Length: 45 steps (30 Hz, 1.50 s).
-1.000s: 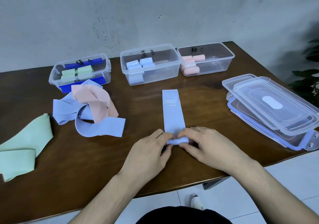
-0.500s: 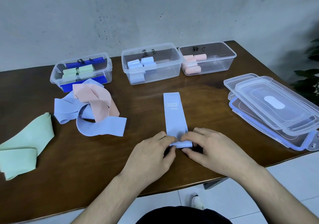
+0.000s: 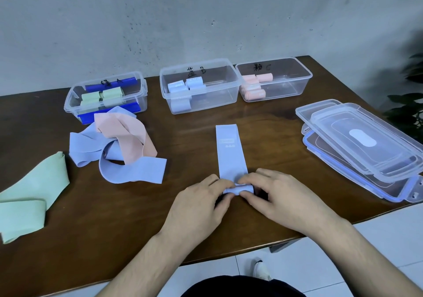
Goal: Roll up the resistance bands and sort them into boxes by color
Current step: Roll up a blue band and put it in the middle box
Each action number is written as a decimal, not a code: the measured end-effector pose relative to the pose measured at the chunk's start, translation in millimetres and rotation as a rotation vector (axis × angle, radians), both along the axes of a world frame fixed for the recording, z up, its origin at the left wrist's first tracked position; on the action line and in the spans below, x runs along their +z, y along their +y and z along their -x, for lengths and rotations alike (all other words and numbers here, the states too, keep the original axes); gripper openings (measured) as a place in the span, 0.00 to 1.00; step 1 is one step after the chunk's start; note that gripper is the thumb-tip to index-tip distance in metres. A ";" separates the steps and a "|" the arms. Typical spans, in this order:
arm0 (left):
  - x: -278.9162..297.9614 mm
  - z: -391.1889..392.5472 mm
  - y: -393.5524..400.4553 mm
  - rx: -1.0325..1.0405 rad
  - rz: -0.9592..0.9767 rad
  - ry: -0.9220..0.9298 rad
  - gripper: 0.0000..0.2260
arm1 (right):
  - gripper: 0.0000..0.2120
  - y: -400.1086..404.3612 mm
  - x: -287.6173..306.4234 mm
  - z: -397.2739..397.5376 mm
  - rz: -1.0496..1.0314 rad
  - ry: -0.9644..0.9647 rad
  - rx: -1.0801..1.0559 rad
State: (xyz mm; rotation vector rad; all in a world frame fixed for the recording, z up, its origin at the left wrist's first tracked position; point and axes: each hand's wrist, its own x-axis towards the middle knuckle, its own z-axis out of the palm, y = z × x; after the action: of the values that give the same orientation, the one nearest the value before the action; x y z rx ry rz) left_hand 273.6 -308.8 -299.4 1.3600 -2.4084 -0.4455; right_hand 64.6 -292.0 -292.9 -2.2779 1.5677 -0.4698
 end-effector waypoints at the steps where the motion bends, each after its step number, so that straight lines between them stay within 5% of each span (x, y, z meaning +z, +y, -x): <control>1: 0.7 0.3 -0.9 0.004 -0.006 -0.005 0.13 | 0.13 0.4 0.5 0.1 0.009 -0.006 -0.003; 45: -0.9 3.0 -24.1 0.036 -0.021 -0.063 0.14 | 0.13 -21.0 2.4 -4.5 0.004 0.117 -0.015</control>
State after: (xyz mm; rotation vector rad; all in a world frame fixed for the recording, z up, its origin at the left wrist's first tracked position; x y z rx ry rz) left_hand 270.7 -332.9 -300.3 1.4450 -2.4318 -0.4255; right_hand 69.0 -313.0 -290.5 -2.3367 1.6411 -0.3498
